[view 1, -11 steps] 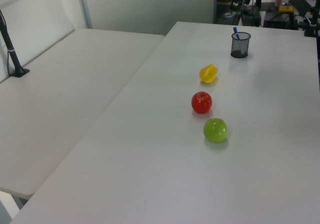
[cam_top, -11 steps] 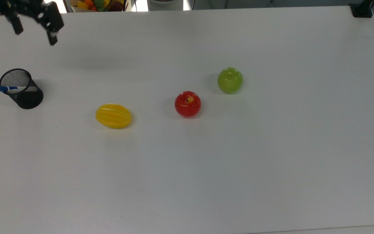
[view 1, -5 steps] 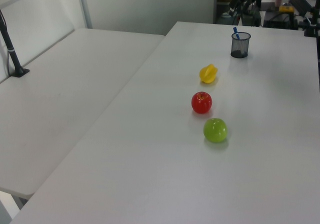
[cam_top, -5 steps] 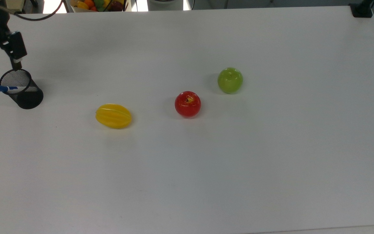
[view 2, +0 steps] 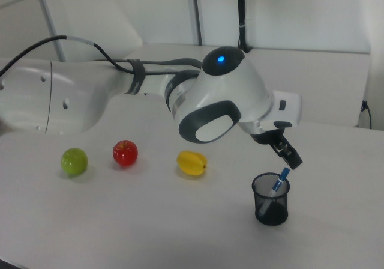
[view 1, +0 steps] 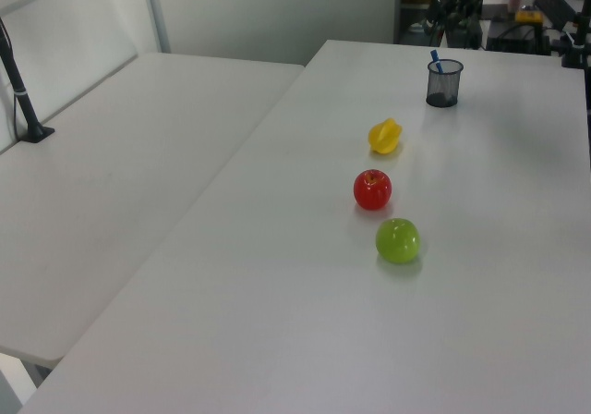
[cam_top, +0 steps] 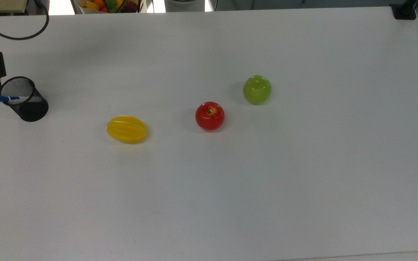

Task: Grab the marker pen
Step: 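Move the gripper over the black mesh pen cup, then lower the gripper into the cup and grasp the blue-capped marker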

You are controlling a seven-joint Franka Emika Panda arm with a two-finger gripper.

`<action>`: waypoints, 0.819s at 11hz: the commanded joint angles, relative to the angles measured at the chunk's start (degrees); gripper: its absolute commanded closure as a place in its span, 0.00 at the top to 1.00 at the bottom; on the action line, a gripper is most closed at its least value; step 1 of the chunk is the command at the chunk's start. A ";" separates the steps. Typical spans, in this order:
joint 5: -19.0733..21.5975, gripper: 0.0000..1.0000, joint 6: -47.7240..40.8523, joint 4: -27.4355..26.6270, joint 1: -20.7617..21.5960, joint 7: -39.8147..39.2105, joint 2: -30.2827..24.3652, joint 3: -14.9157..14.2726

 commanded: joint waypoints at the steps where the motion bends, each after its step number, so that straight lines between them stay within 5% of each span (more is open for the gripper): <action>1: 2.14 0.79 2.85 0.25 -1.18 -1.90 2.30 -0.08; 9: 1.35 0.72 3.12 0.25 -0.83 -3.75 4.06 1.07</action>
